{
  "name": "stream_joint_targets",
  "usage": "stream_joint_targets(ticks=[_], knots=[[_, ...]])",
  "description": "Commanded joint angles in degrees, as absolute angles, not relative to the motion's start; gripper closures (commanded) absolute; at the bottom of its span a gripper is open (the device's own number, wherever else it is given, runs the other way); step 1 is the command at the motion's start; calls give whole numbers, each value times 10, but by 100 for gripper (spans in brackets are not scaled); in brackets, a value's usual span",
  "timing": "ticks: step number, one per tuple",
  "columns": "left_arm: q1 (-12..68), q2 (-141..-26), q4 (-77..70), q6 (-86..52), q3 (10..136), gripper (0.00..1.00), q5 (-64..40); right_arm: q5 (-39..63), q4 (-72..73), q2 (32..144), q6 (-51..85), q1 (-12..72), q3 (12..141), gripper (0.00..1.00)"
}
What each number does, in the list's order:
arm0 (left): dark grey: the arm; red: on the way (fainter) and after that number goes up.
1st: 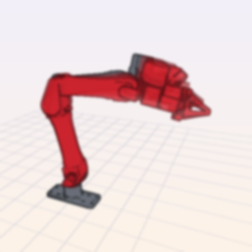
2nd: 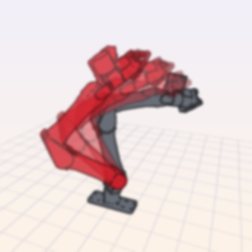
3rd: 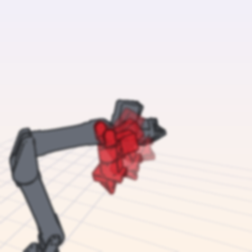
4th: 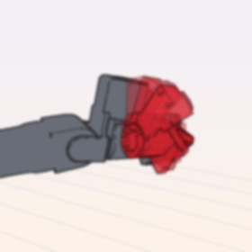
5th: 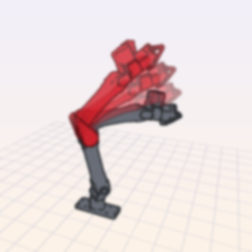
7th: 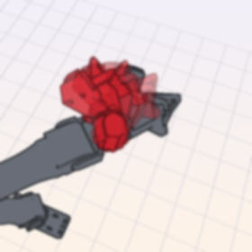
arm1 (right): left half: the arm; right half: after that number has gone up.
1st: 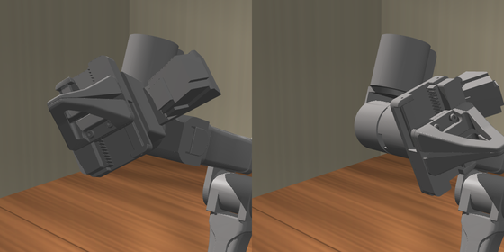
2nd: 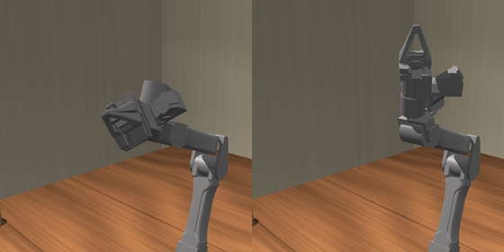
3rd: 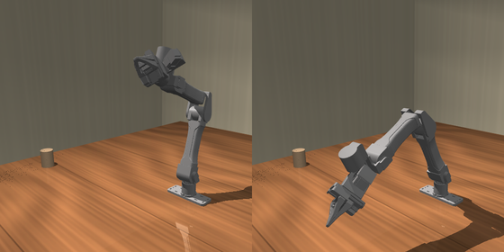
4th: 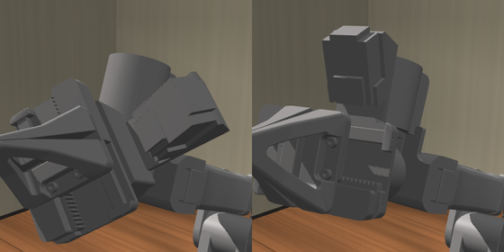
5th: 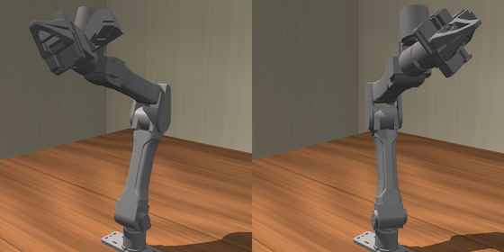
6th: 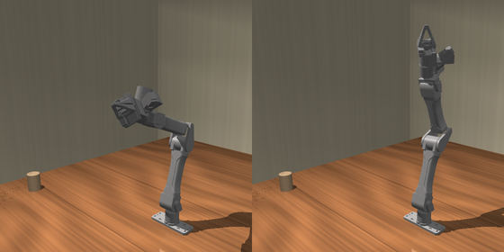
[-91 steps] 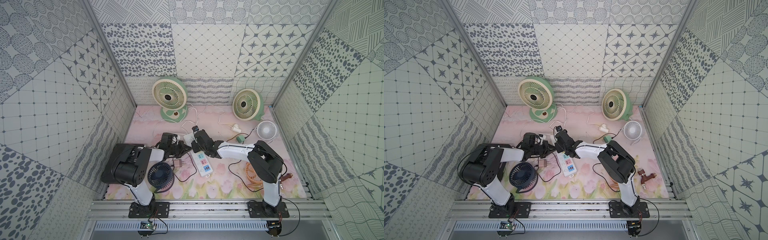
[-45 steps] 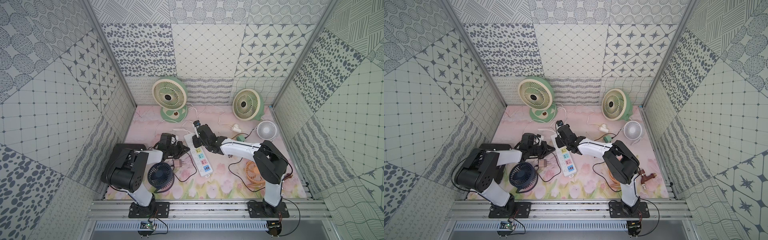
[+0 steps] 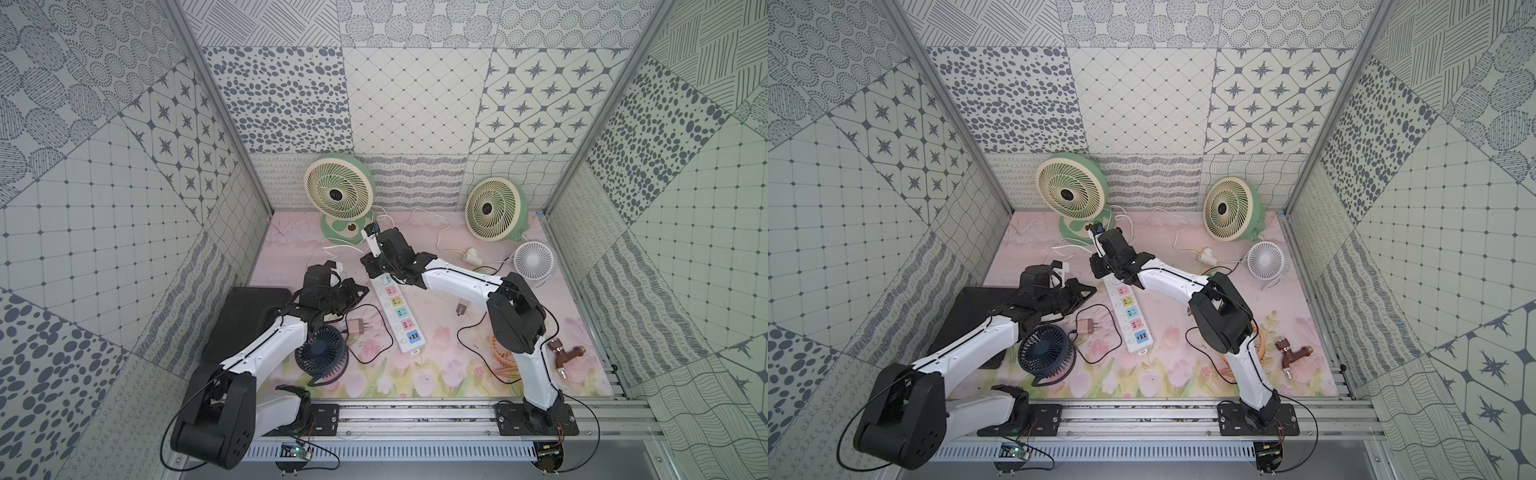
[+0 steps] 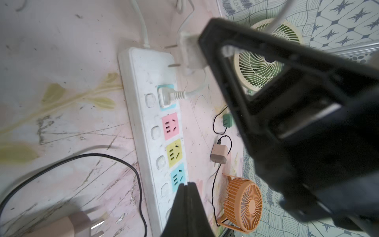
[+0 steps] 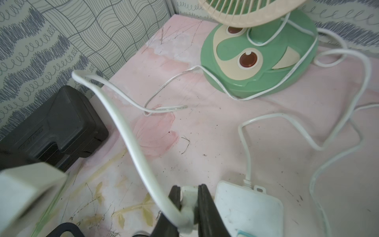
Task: Unplug the desk fan from the power strip
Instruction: Remove the plug from the socket, then place the plug at the center of the board.
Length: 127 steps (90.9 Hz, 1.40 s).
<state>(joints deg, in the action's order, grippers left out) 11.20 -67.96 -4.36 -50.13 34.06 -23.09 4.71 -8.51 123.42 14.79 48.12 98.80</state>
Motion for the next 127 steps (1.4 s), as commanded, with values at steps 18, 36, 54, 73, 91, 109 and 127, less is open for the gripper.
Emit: stream_joint_targets(ticks=[18,36,54,73,91,109,127], knots=[[106,-544,72,-475,315,100,-103,187,-137,1354,180,476,1145,96],[103,-540,78,-473,316,100,-101,202,-176,1406,187,477,1211,89],[97,-562,61,-473,320,100,-120,191,-176,1392,183,479,1201,76],[96,-586,46,-475,325,100,-137,176,-176,1359,172,476,1176,63],[94,-603,19,-477,323,100,-160,152,-174,1303,153,472,1128,62],[93,-659,-39,-489,321,100,-217,110,-139,1230,143,472,1033,62],[94,-725,-107,-508,321,100,-274,43,-93,1165,152,469,921,62]])
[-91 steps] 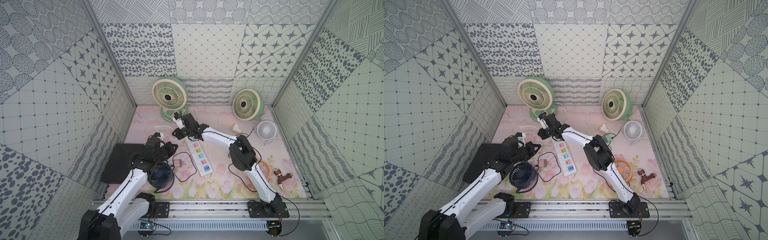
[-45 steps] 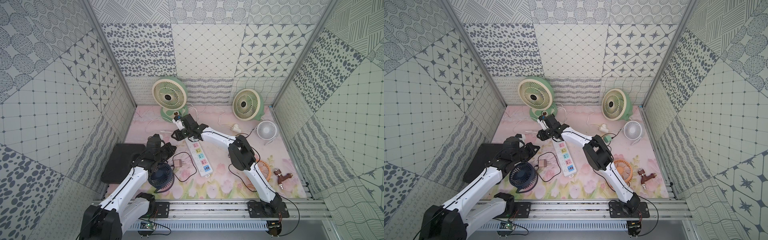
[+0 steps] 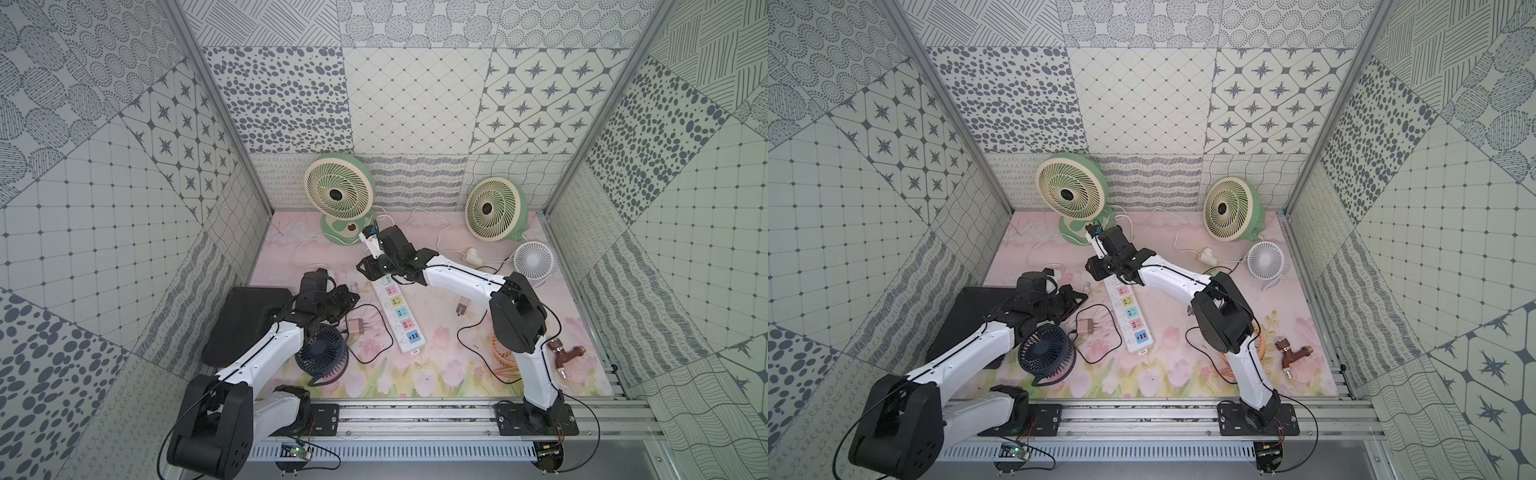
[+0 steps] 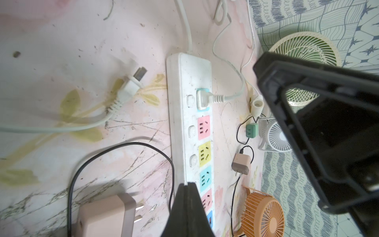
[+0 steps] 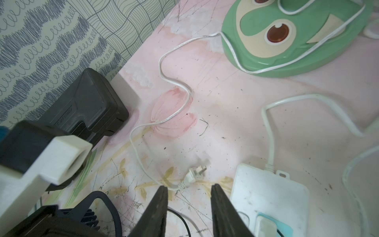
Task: Unplug the desk fan from the power strip
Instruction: Place the plug at the center of the board, then remove the plug from the socket.
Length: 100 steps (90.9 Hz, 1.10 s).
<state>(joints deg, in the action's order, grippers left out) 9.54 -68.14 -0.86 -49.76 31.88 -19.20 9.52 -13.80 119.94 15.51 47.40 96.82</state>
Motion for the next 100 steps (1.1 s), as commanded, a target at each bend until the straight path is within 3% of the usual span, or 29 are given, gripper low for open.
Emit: stream_joint_targets(ticks=[1,36,79,100], knots=[[94,-729,-112,-510,321,100,-277,40,-91,1162,151,469,916,62],[95,-846,-230,-560,329,100,-347,-22,-38,1129,160,468,791,62],[96,-899,-249,-570,331,100,-359,-45,-30,1192,162,464,837,63],[96,-910,-255,-571,332,100,-361,-47,-37,1227,161,463,876,71]])
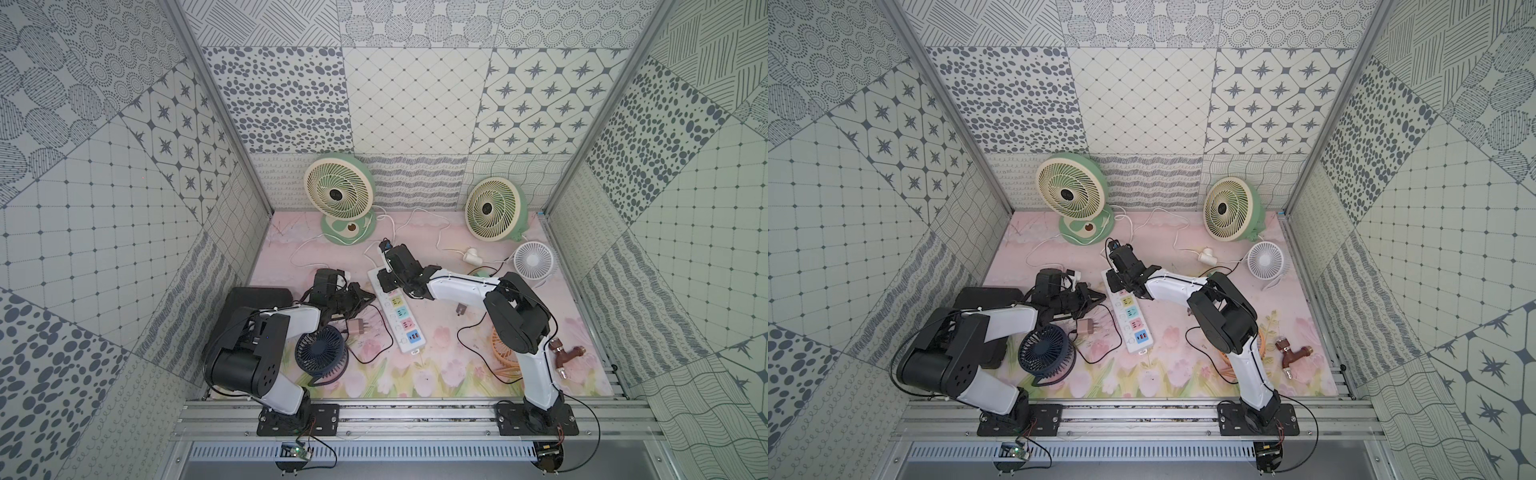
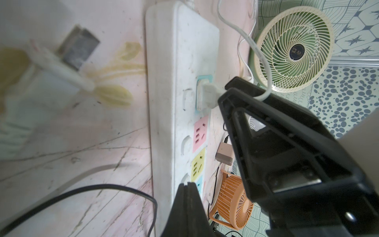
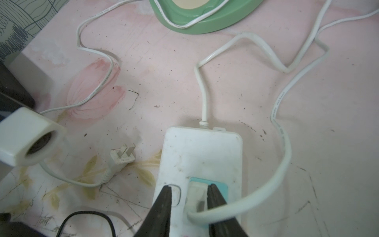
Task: Unplug the desk fan from the power strip
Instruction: Remove the plug from the socket.
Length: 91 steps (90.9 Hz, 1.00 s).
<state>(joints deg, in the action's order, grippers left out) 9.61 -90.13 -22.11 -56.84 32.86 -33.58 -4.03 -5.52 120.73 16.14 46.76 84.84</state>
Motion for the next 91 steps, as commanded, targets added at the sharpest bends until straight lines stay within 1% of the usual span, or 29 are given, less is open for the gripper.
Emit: stream_joint_targets(ticks=[1,16,20,27,35,41,48,53,59,91], knots=[[96,-911,-255,-570,332,100,-361,-48,-37,1228,160,463,876,72],[96,-919,-256,-567,340,100,-364,-52,-39,1241,159,463,887,80],[97,-922,-255,-567,343,100,-364,-53,-43,1243,159,463,891,80],[97,-929,-256,-568,349,100,-364,-54,-47,1249,160,463,897,75],[96,-938,-261,-571,359,100,-365,-55,-47,1252,159,462,901,76],[97,-946,-267,-575,365,100,-367,-57,-47,1253,158,462,903,81],[96,-957,-271,-577,373,100,-367,-57,-47,1252,157,463,903,91],[96,-966,-274,-579,378,100,-365,-57,-47,1250,156,463,901,96],[98,-975,-277,-581,384,100,-362,-60,-47,1247,157,462,898,100],[103,-1049,-292,-592,425,100,-354,-70,-33,1235,164,465,870,100]])
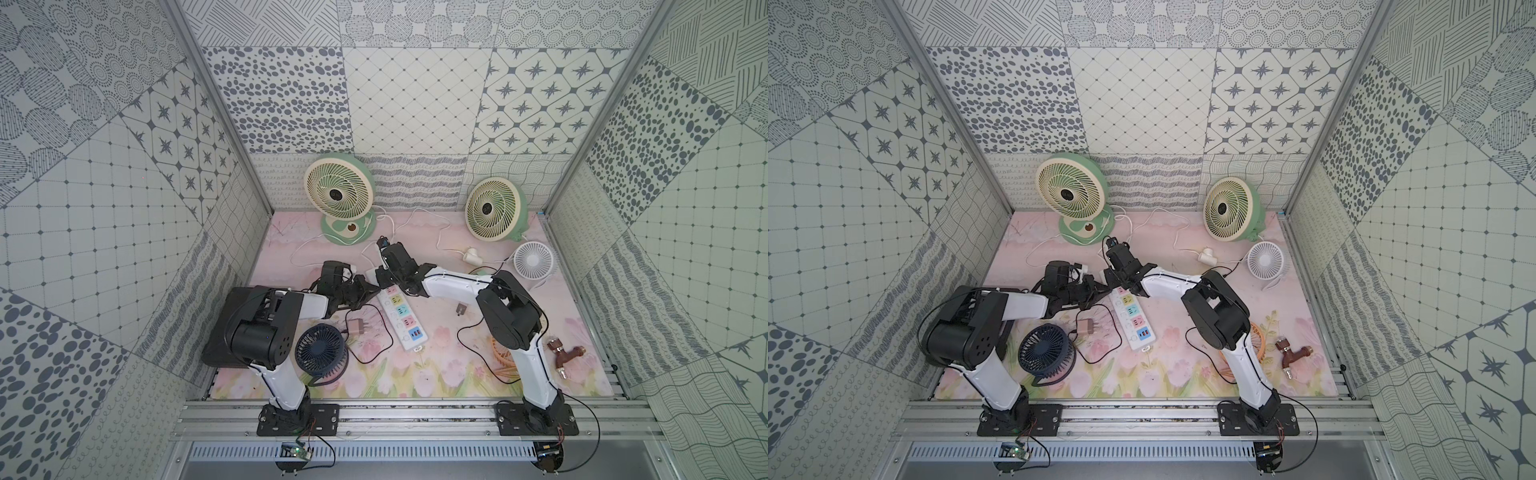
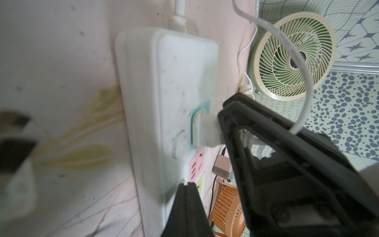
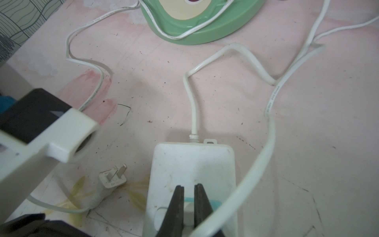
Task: Unplug the desk fan from the power strip
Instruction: Remove the plug from the socket.
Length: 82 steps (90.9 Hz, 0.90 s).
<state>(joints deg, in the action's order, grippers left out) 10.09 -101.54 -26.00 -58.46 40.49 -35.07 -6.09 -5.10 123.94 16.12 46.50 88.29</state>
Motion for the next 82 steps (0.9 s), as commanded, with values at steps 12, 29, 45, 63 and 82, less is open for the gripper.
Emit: stream_joint_targets(ticks=[12,29,45,63,82], knots=[[104,-1058,-286,-594,421,100,-353,-76,-33,1237,160,469,872,100],[104,-1041,-235,-571,410,100,-317,-131,-40,1250,113,504,901,100],[104,-1048,-237,-575,408,100,-313,-73,-21,1238,180,472,876,100],[105,-1052,-230,-575,410,100,-311,-86,-17,1238,163,486,878,100],[104,-1056,-226,-575,413,100,-312,-135,-32,1240,113,515,893,100]])
